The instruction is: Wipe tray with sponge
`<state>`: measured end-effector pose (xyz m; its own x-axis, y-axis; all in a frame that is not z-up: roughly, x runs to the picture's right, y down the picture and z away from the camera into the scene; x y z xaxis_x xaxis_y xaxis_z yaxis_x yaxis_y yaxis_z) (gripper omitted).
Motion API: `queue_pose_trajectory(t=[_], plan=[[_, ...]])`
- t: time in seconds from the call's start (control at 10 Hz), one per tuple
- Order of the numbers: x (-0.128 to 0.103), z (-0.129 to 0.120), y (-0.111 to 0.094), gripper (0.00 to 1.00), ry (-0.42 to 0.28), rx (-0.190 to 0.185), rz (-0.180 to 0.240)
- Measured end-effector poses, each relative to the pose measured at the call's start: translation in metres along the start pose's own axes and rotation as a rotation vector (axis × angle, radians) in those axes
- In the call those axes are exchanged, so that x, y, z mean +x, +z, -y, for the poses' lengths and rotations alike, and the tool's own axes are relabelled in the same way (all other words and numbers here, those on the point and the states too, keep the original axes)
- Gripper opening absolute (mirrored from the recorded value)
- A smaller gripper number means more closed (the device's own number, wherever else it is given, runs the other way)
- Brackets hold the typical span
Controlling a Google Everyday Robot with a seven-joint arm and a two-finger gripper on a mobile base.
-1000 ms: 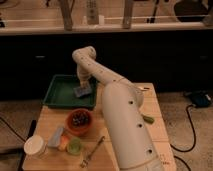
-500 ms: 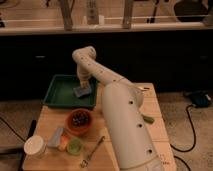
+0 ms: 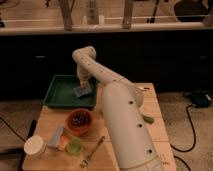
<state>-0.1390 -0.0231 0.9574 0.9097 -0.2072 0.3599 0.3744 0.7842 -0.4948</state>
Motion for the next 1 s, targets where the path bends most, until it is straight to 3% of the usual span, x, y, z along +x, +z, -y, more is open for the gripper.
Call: queue_pose_trajectory(t=[1.0], plan=[[0.0000, 0.0000, 0.0000, 0.00, 0.000, 0.000, 0.000]])
